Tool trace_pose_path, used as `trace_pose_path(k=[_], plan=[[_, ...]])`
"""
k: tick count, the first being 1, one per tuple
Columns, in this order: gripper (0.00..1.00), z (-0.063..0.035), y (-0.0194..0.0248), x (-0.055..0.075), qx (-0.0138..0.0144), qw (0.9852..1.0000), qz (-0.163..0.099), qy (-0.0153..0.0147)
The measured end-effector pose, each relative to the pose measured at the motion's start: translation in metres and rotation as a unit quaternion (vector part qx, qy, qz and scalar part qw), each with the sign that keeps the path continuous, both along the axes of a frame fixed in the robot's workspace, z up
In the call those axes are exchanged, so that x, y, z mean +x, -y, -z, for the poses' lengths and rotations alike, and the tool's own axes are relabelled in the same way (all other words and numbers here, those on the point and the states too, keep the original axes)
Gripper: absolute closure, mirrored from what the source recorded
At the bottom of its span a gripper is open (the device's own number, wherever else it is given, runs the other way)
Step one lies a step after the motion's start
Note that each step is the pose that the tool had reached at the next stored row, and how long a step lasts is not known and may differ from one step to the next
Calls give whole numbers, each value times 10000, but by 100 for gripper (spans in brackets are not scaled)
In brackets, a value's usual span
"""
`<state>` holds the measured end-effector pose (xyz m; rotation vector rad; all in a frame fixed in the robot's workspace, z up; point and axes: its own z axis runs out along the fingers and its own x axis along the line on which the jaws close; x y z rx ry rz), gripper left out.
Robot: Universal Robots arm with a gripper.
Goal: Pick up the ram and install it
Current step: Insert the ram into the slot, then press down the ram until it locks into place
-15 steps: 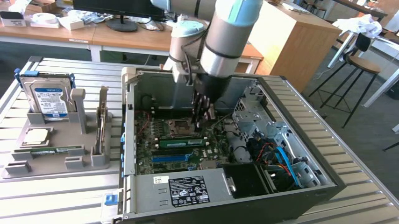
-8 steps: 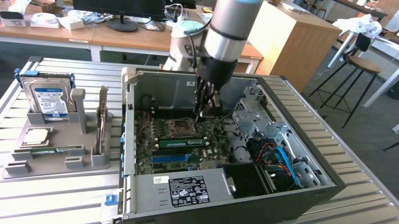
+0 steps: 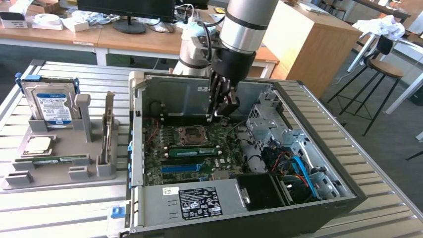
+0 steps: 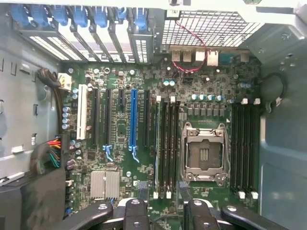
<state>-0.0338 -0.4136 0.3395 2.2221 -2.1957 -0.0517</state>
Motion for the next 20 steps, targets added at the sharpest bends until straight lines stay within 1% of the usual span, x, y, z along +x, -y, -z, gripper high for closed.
trace_pose_path(k=[13,14,15,16,18,19,20], plan=[[64,-1,0,0,-1,10000,0,0],[65,-1,0,0,-1,10000,0,0],[71,0,0,0,0,10000,0,0],[71,-1,0,0,-1,10000,0,0],[83,-1,0,0,-1,10000,0,0],[83,0,0,0,-1,10000,0,0],[89,0,0,0,-1,10000,0,0]])
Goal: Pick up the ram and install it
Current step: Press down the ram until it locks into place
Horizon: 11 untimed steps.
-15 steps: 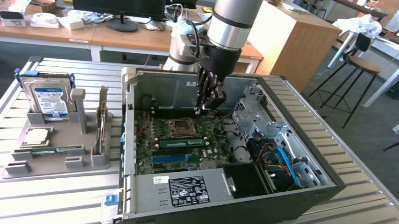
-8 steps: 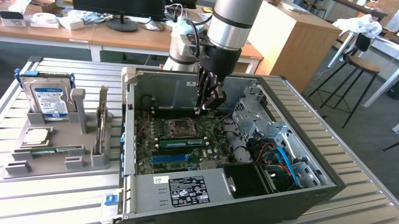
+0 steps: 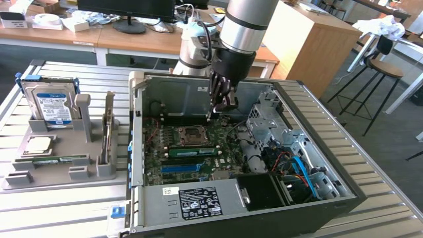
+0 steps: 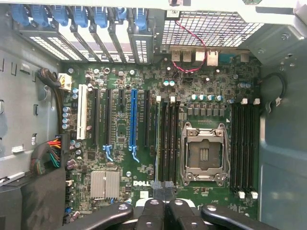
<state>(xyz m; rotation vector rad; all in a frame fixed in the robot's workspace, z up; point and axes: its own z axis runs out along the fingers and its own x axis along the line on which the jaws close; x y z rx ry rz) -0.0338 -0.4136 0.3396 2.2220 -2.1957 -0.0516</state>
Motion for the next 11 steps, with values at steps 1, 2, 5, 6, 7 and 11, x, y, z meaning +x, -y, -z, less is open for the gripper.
trace_pose_path(k=[1,2,5,6,7,11], plan=[[89,0,0,0,0,10000,0,0],[90,0,0,0,0,10000,0,0],[90,0,0,0,0,10000,0,0],[90,0,0,0,0,10000,0,0],[90,0,0,0,0,10000,0,0],[90,0,0,0,0,10000,0,0]])
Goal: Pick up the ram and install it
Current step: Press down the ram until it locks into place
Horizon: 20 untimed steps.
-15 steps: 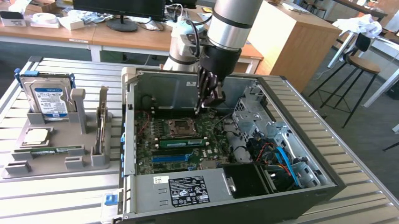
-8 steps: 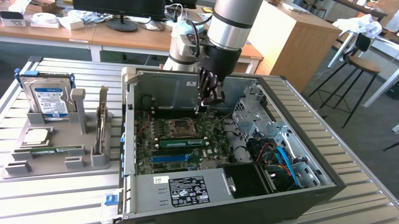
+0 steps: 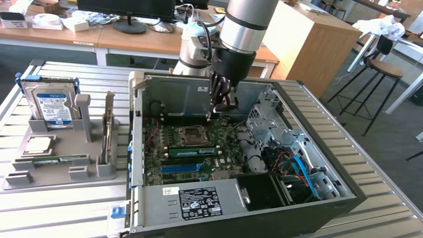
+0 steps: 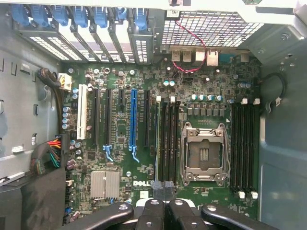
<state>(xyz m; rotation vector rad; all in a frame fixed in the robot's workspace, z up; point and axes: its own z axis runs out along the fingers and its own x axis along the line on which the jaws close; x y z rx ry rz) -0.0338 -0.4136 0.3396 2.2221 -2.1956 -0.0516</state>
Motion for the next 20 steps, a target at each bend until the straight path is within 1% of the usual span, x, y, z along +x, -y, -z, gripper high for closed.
trace_pose_path(k=[4,11,15,20], plan=[[90,-1,-1,12,-1,10000,-1,-1],[90,1,-14,87,0,10000,0,2],[90,5,-15,160,0,10000,0,2],[90,9,-15,283,0,10000,0,2]])
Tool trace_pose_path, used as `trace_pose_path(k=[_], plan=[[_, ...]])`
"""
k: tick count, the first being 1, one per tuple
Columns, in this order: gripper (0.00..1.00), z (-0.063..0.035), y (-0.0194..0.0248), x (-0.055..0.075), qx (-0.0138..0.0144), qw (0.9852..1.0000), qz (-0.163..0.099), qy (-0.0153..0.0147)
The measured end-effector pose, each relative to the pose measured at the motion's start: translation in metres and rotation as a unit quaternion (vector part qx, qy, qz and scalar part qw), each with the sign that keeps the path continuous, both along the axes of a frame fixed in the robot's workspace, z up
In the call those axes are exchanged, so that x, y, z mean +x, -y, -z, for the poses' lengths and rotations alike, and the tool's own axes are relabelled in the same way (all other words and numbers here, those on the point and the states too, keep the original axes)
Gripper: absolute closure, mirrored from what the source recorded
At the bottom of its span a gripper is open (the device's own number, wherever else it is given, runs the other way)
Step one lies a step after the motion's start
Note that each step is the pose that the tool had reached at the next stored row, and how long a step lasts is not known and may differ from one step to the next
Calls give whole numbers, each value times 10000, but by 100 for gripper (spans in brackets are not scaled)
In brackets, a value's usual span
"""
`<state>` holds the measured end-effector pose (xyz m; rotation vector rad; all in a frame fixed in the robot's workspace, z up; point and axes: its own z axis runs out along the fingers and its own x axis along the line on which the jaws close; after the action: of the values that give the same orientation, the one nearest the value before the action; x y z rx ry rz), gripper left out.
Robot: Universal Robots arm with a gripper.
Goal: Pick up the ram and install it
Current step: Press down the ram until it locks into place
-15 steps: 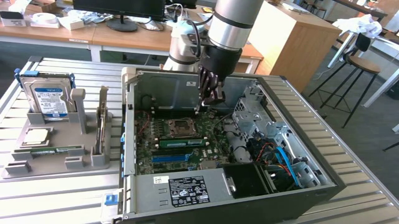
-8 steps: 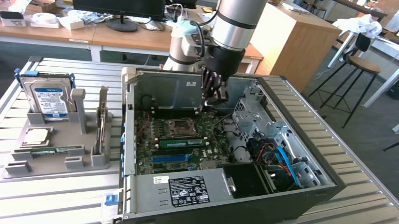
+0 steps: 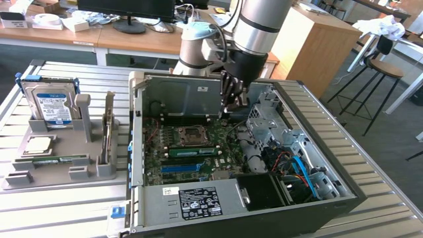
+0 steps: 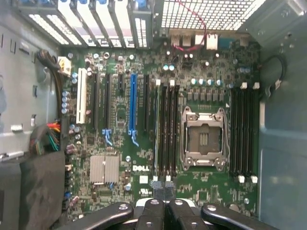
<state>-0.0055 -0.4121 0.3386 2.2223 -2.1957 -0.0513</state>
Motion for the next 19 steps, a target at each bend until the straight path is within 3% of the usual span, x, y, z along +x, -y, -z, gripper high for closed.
trace_pose_path(k=[4,11,19], plan=[[90,4,0,83,0,10000,0,0],[90,9,-1,86,2,10000,0,0],[90,128,0,86,1,10000,0,0]])
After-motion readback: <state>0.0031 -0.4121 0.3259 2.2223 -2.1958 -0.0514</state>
